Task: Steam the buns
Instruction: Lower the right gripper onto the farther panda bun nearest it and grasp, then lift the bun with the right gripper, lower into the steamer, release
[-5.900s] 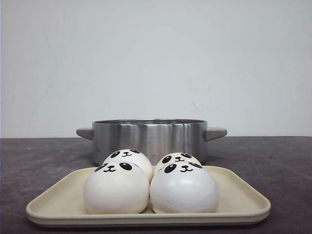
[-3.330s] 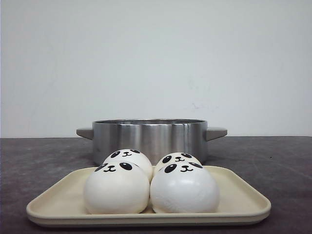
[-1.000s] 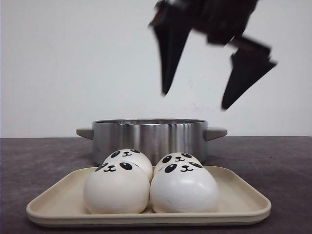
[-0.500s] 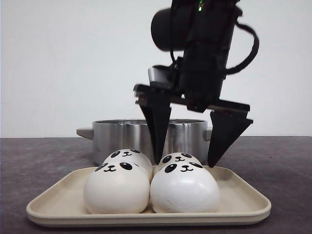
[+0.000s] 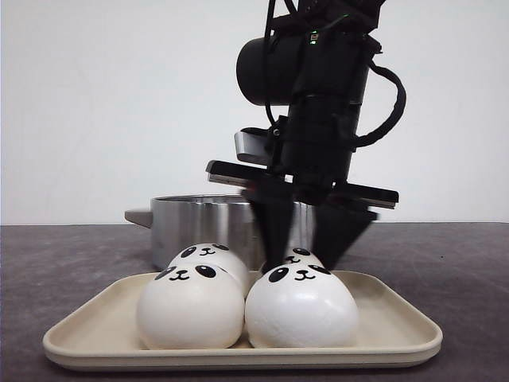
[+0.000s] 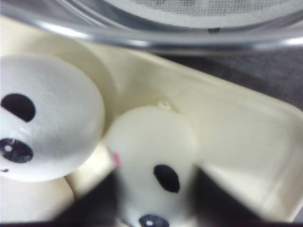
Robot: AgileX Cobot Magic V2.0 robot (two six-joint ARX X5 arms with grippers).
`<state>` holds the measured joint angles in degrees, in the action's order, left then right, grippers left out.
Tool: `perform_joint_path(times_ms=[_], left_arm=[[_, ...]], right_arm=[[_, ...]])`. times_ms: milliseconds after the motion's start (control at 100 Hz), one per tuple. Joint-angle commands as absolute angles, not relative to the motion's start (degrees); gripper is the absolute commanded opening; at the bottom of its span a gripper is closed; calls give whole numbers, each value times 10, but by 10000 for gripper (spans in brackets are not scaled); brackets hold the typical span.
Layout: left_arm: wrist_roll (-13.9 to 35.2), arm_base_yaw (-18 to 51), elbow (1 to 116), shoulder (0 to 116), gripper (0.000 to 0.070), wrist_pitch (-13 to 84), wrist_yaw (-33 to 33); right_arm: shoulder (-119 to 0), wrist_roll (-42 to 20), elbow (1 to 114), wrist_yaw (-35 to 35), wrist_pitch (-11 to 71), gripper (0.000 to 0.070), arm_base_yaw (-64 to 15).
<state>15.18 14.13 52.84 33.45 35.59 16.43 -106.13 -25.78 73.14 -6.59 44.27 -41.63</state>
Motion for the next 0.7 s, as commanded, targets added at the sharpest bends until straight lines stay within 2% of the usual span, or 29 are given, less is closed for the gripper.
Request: perform_joint_path(times_ms=[0,150,320,480,690], left_arm=[[141,143,538,337,509,351,163],[141,143,538,337,509,351,163],[141,143,538,337,509,350,163],[142,143,538,337,509,347,159],[142,143,538,337,509,347,159]], right_arm=[[-1079,-261,739,-60,441,9,-424],[-1028,-247,740,-60,451,9,-436],[-913,-244,741,-60,450,8,-462],[-816,-239,759,-41,414,7,-464],[-811,-175,860,-15,402,6,-413]])
